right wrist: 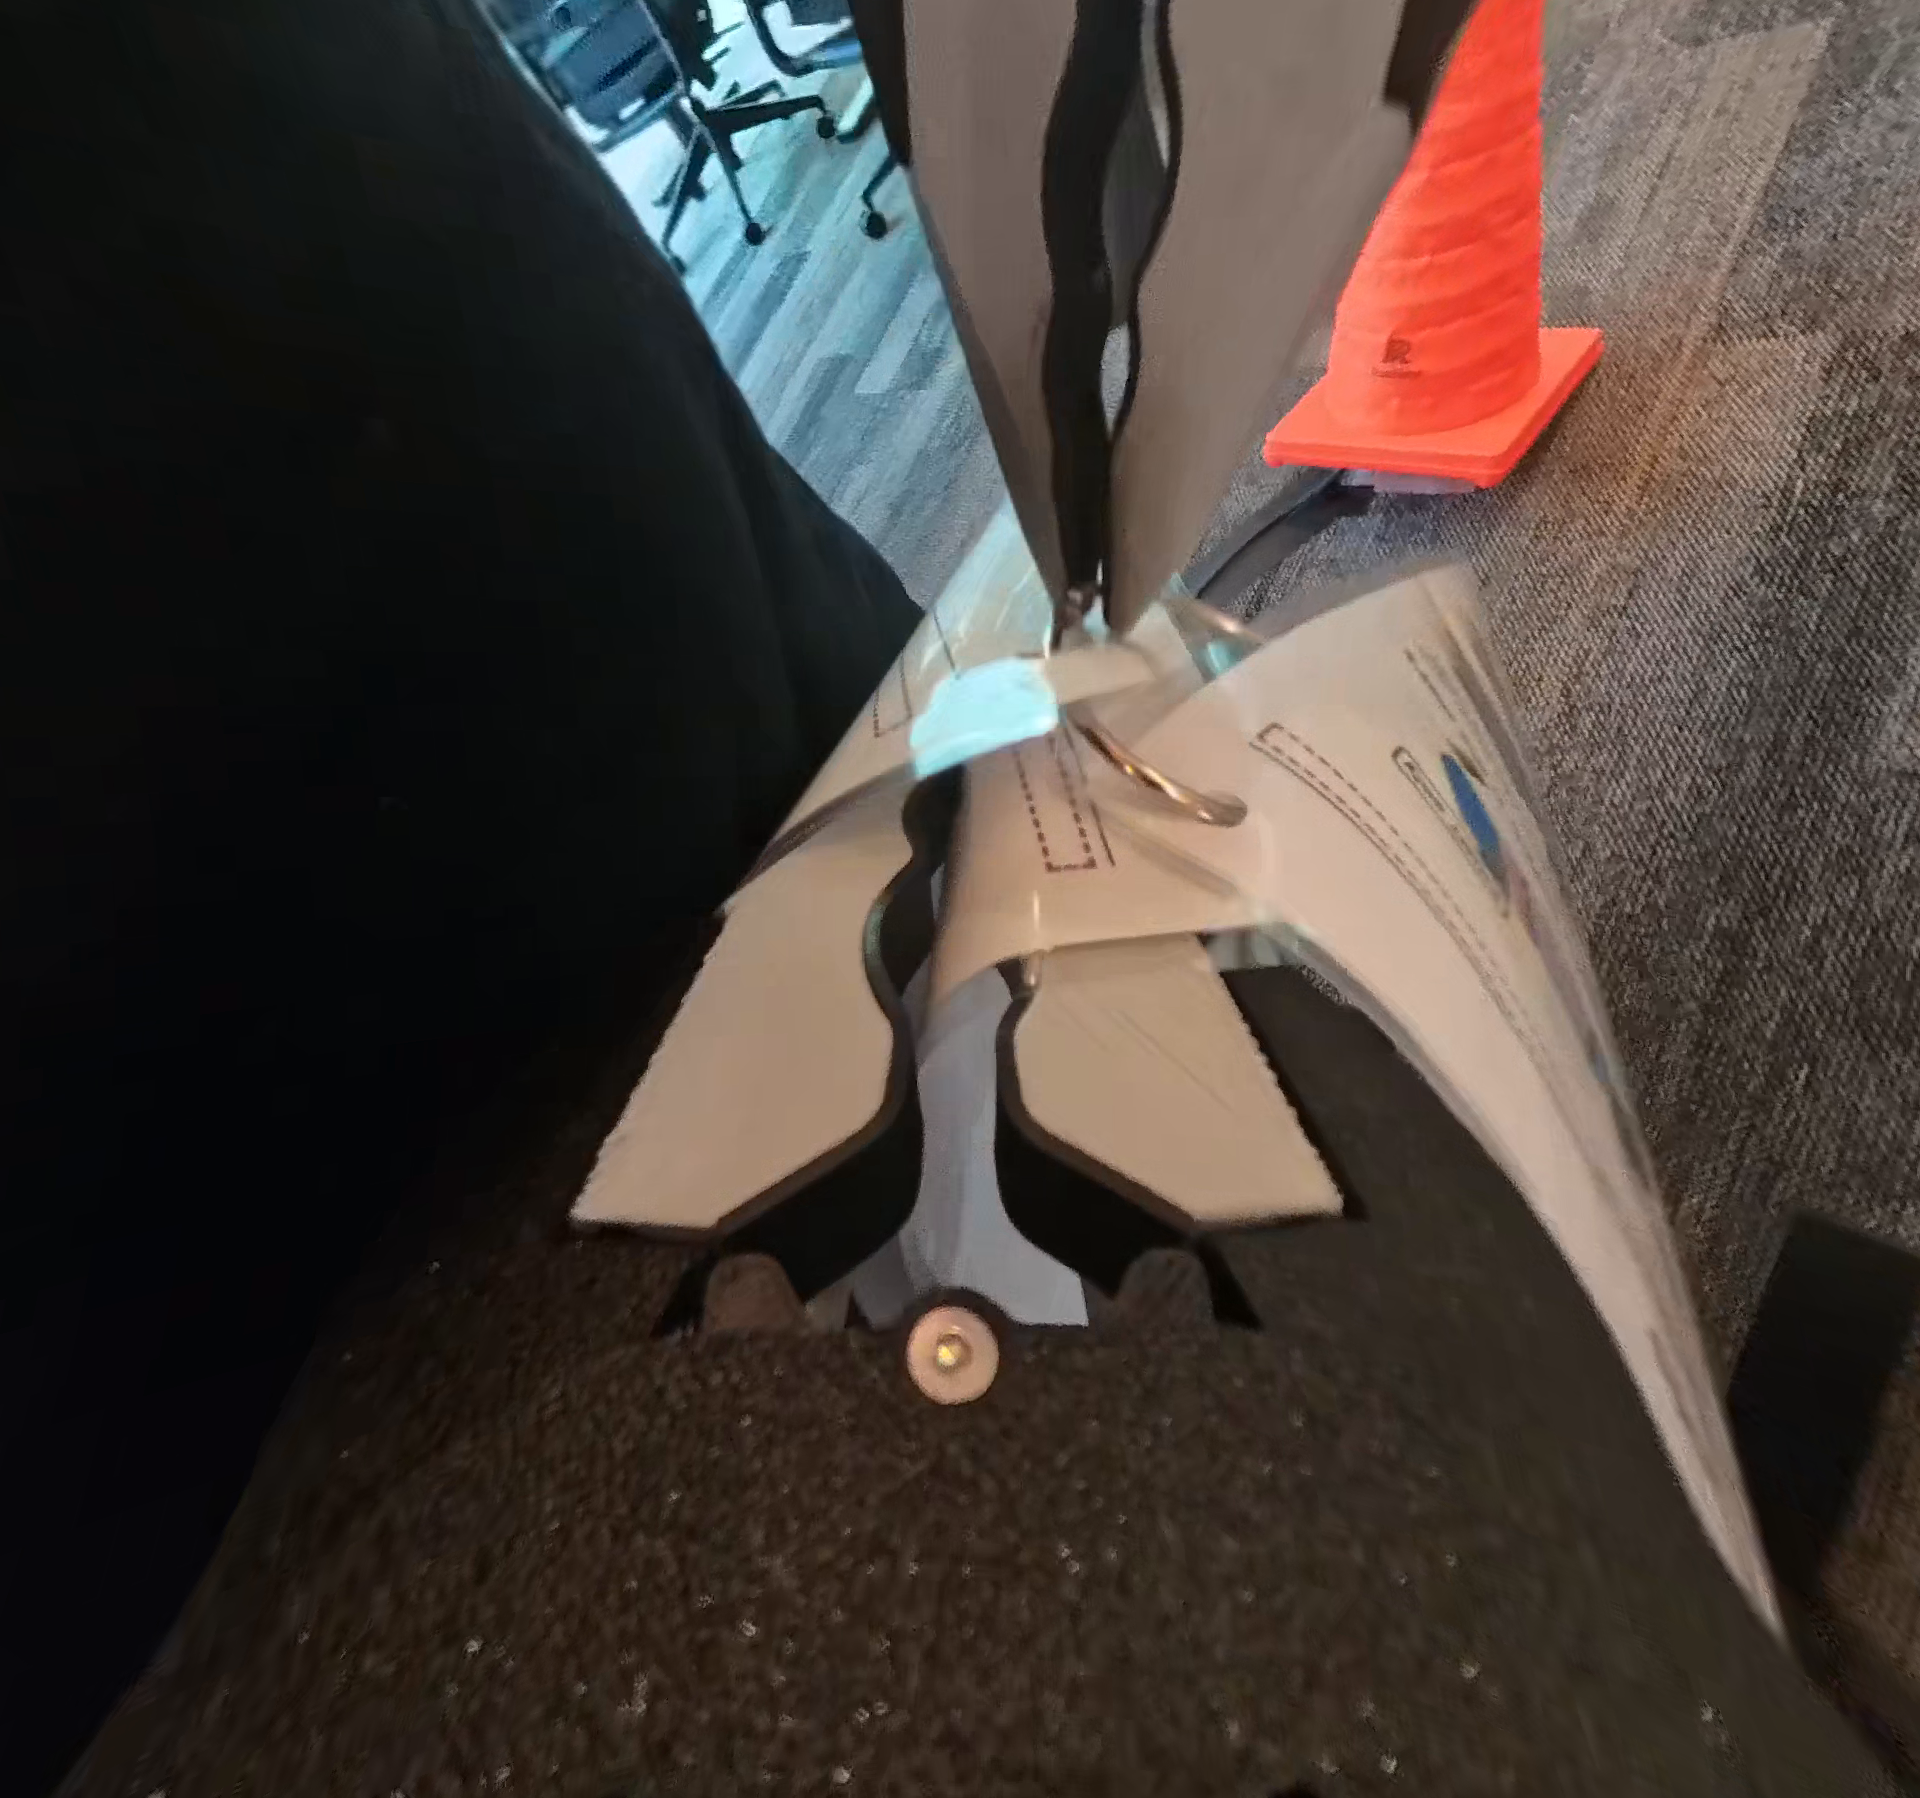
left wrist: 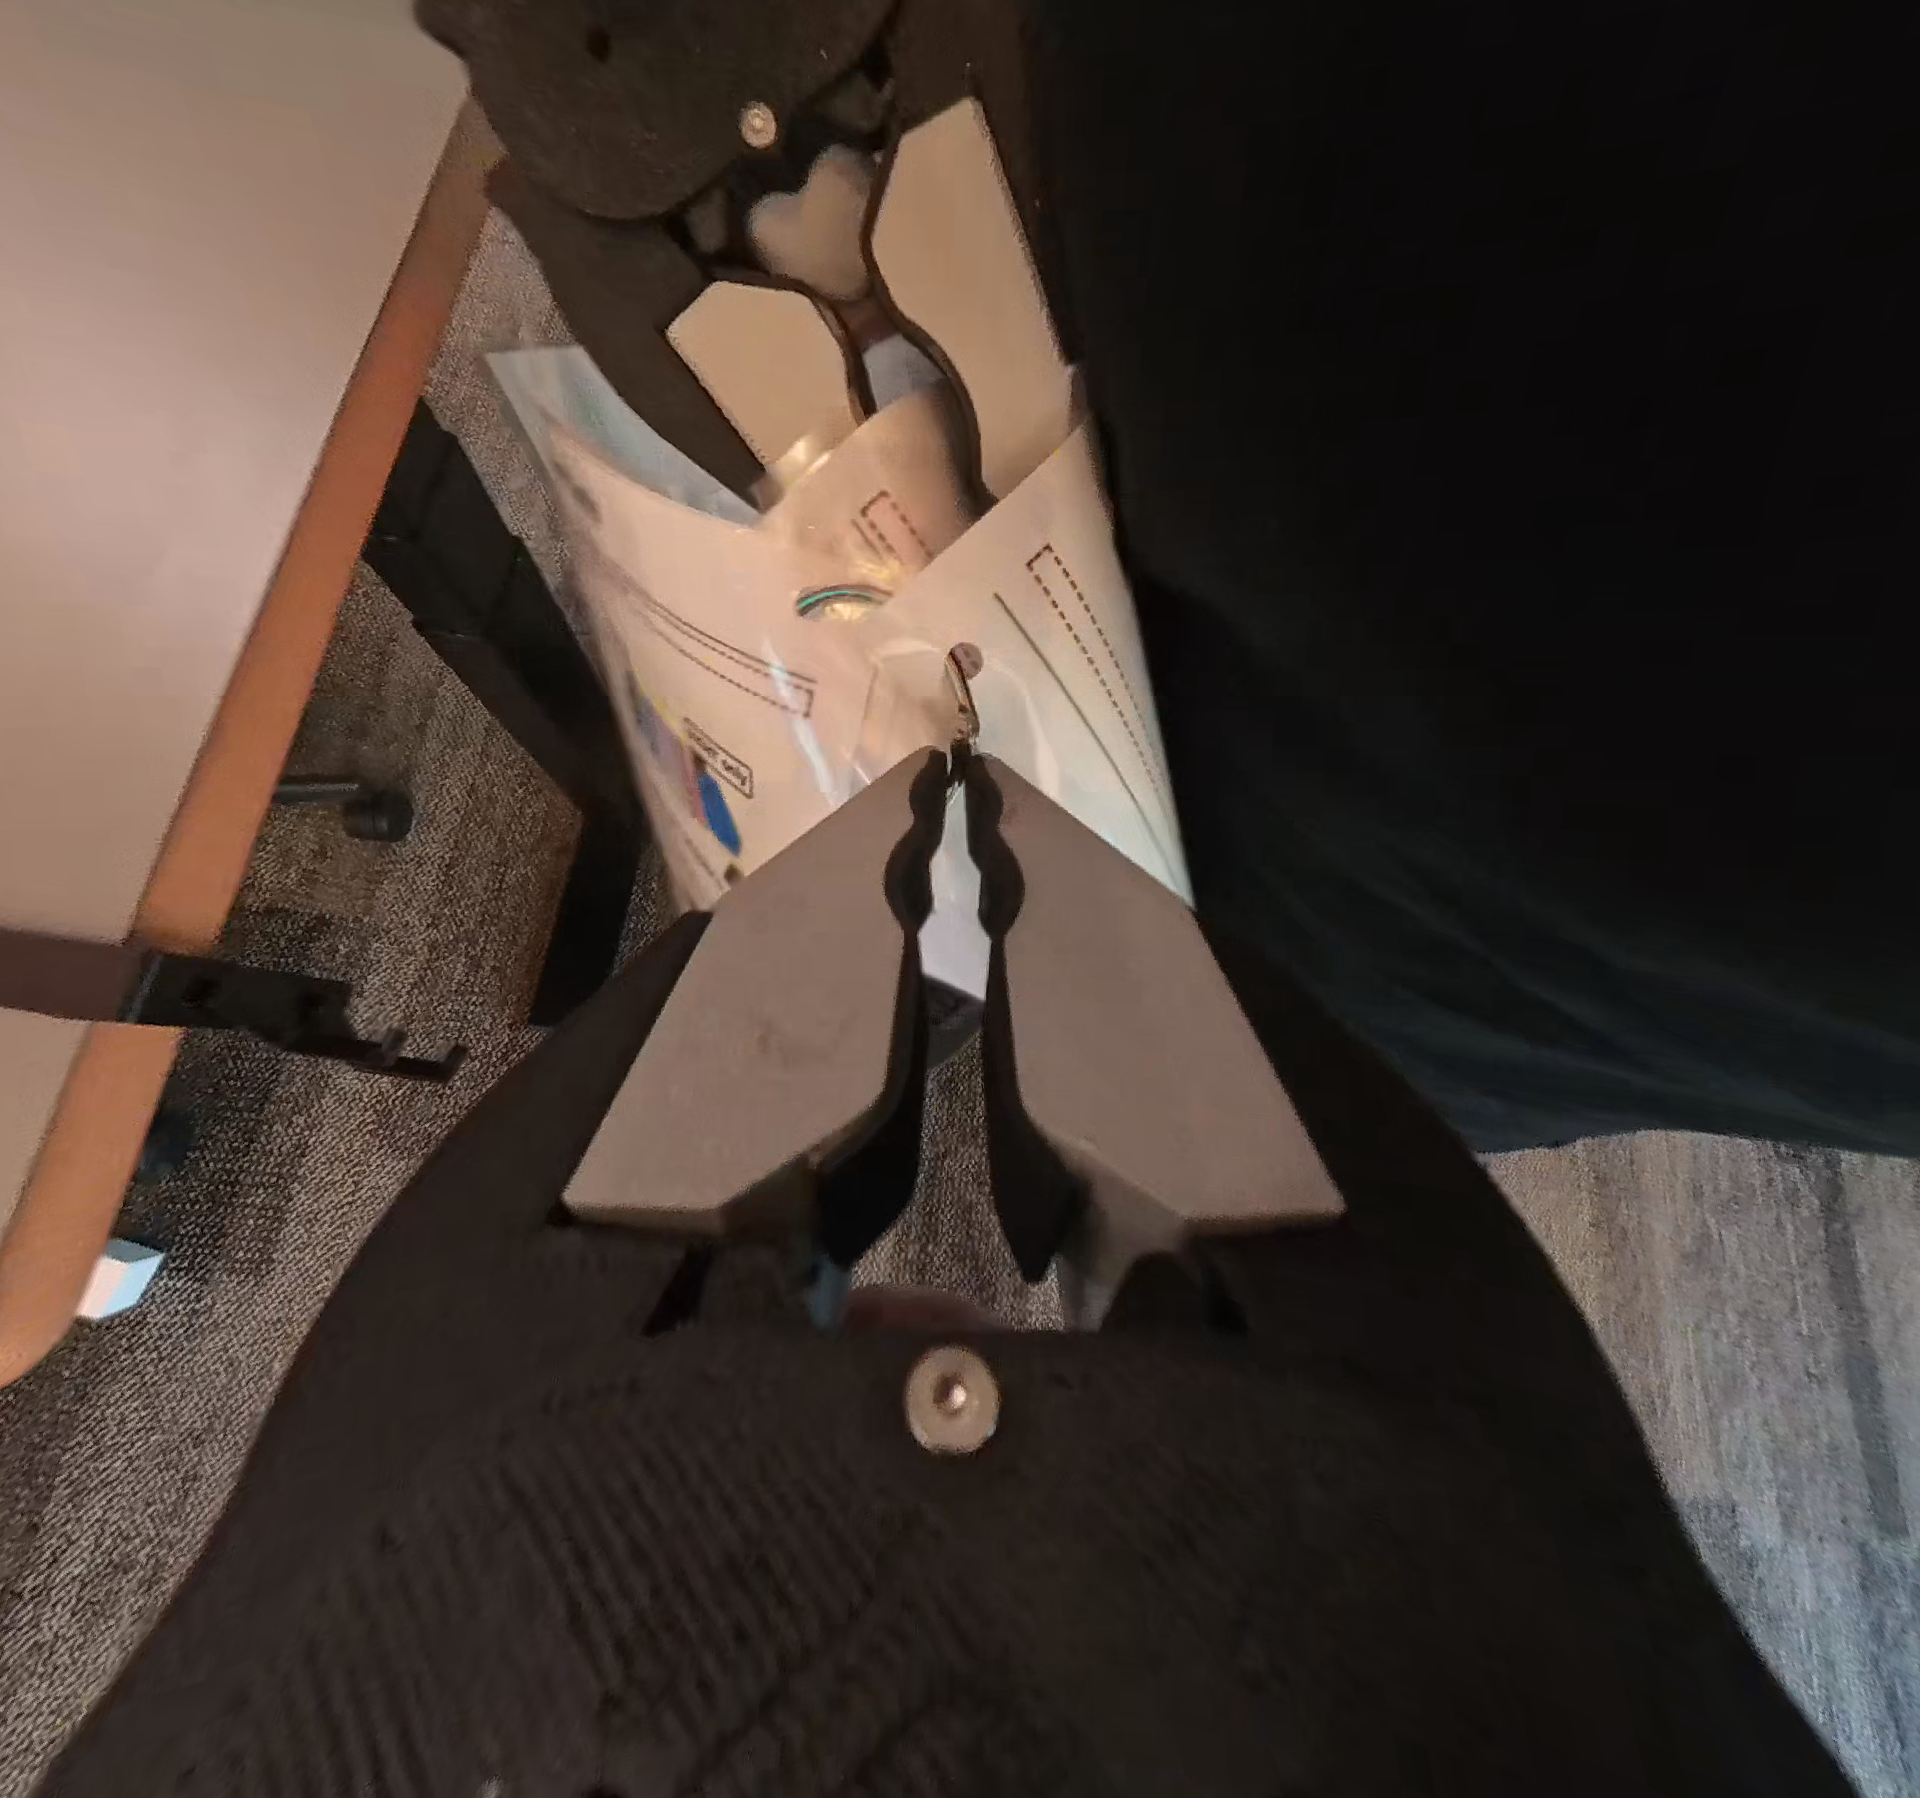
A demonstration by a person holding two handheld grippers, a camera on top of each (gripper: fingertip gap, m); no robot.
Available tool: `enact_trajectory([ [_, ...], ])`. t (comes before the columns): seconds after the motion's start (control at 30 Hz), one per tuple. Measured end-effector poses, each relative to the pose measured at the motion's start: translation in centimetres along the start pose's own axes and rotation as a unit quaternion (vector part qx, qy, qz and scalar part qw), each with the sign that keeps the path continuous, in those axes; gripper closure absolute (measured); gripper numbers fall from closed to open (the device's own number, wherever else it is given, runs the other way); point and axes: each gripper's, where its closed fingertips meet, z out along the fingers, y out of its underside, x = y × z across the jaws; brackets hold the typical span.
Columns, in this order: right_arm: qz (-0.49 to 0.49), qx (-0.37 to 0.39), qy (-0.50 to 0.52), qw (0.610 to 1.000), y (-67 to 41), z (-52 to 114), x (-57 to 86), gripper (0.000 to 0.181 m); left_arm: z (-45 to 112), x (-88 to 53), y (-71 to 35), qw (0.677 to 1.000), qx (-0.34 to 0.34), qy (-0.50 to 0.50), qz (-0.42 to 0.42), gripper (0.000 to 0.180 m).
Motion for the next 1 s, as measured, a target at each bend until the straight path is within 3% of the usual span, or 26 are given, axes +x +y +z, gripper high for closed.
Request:
enact_trajectory([
  [0.17, 0.028, 0.011, 0.047, 0.998, 0.6, -1.4, 1.3, 0.181, -2.8, -1.0, -3.1, 0.985, 0.108, 0.066, -0.119, 0.179],
  [0.27, 0.028, -0.011, 0.077, 0.997, 0.8, -1.6, 1.7, 0.181, -3.1, -1.4, -3.6, 0.97, 0.138, 0.093, -0.18, 0.179],
  [0.37, 0.037, -0.026, 0.133, 0.99, 1.2, -3.5, 2.8, 0.177, -2.9, -1.6, -3.2, 0.965, 0.117, 0.096, -0.214, 0.18],
  [0.47, 0.06, 0.022, 0.178, 0.982, -0.4, -7.7, 3.6, 0.176, -2.2, -1.9, -1.9, 0.97, 0.065, 0.077, -0.221, 0.179],
  [0.6, 0.036, 0.107, 0.151, 0.982, -6.7, -10.0, 1.8, 0.169, -1.3, -1.8, -1.6, 0.963, 0.051, 0.084, -0.252, 0.179],
  [0.73, -0.025, 0.001, 0.178, 0.984, -6.5, -5.9, 3.4, 0.152, -2.0, -3.2, -2.6, 0.954, 0.084, 0.08, -0.275, 0.179],
  [0.83, -0.078, -0.059, 0.218, 0.971, -5.3, -4.5, 5.0, 0.176, -2.7, -3.6, -2.7, 0.959, 0.078, 0.076, -0.261, 0.179],
  [1.0, -0.068, -0.05, 0.245, 0.966, -5.4, -4.3, 6.5, 0.178, -2.9, -4.9, -1.7, 0.97, 0.056, 0.035, -0.232, 0.179],
])
